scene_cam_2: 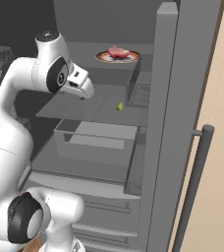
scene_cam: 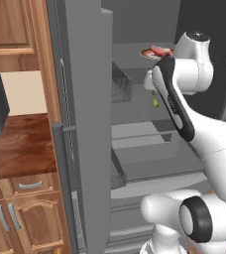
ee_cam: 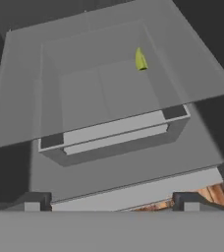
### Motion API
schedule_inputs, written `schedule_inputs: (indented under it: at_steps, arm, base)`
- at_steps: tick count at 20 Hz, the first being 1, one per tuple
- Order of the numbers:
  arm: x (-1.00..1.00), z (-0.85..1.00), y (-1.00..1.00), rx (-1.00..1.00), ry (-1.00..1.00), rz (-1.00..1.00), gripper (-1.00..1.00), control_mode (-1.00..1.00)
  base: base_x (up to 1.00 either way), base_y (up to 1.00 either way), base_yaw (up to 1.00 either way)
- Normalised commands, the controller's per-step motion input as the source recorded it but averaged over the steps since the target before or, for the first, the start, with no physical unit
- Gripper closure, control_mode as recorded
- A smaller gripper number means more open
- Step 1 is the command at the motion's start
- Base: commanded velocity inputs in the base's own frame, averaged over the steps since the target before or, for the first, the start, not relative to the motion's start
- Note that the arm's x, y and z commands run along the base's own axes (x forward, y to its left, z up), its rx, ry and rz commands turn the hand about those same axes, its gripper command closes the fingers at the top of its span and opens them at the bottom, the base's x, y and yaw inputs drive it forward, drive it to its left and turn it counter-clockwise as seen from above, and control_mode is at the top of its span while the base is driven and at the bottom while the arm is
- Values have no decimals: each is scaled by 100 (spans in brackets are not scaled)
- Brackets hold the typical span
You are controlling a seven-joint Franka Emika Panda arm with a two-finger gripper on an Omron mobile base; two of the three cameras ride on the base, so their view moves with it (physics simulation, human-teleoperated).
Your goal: Retrieve the steak from the fridge and place it on the cutting board.
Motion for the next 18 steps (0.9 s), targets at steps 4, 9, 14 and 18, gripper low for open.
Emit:
schedule_inputs:
  at_steps: [4, 9, 14, 18]
  arm:
    - [17, 48, -75, 0, -17, -16, -100, -100]
    - [19, 32, -60, -1, -31, -9, -100, -100]
    - [30, 22, -11, -1, -34, 0, -100, -100]
    - [40, 40, 0, 0, -8, 0, -100, -100]
  base:
    - [0, 0, 0]
    - [0, 0, 0]
    - [0, 0, 0]
    - [0, 0, 0]
